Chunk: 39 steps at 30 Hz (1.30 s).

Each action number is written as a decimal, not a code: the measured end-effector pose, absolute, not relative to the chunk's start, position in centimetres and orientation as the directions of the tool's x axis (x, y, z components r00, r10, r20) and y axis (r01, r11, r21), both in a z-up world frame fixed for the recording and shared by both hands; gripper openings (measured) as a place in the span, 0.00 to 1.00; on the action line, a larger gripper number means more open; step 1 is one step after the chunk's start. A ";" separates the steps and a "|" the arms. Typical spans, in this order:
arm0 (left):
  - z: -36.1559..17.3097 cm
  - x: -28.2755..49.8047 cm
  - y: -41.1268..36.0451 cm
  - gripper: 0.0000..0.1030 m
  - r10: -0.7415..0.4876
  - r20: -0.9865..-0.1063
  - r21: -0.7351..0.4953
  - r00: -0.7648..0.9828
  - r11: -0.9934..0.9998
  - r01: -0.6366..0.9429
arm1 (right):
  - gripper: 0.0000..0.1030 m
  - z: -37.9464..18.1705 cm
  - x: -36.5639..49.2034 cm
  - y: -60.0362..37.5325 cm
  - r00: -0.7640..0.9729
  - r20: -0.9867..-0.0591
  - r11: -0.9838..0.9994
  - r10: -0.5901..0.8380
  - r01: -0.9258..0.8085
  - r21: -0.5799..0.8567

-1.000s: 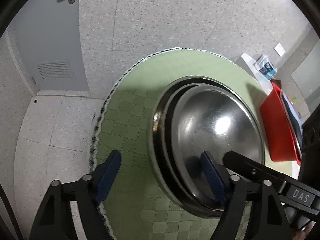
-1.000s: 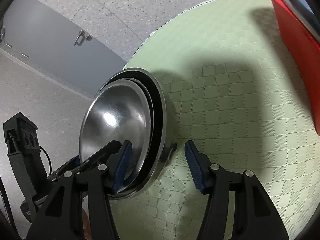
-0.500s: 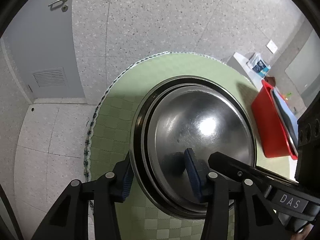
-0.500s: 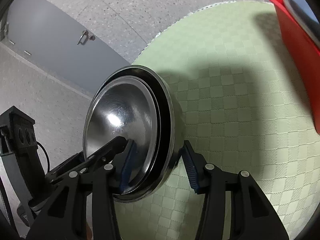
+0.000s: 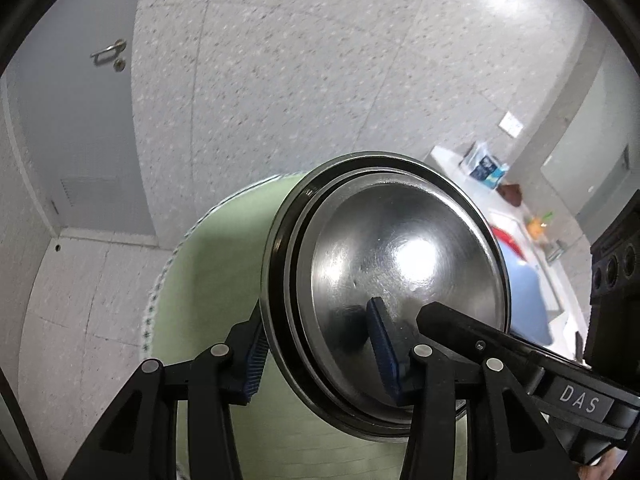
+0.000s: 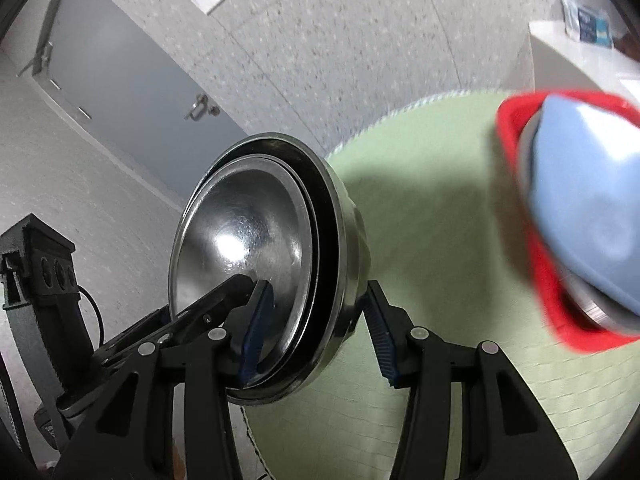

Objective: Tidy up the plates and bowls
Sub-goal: 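Carry the bowl stack over the red basin and lower it onto the blue plate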

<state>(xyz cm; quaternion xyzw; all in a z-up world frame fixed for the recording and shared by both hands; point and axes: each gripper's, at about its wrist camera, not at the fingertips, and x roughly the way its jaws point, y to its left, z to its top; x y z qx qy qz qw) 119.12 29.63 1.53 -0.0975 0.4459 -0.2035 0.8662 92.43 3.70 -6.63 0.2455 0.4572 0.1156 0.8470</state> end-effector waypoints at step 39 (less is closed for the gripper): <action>0.0 121.6 -0.8 0.43 -0.345 -0.850 -0.261 0.397 0.932 0.252 | 0.47 -9.7 92.8 -21.4 0.483 -0.759 0.840 0.437 0.082 0.536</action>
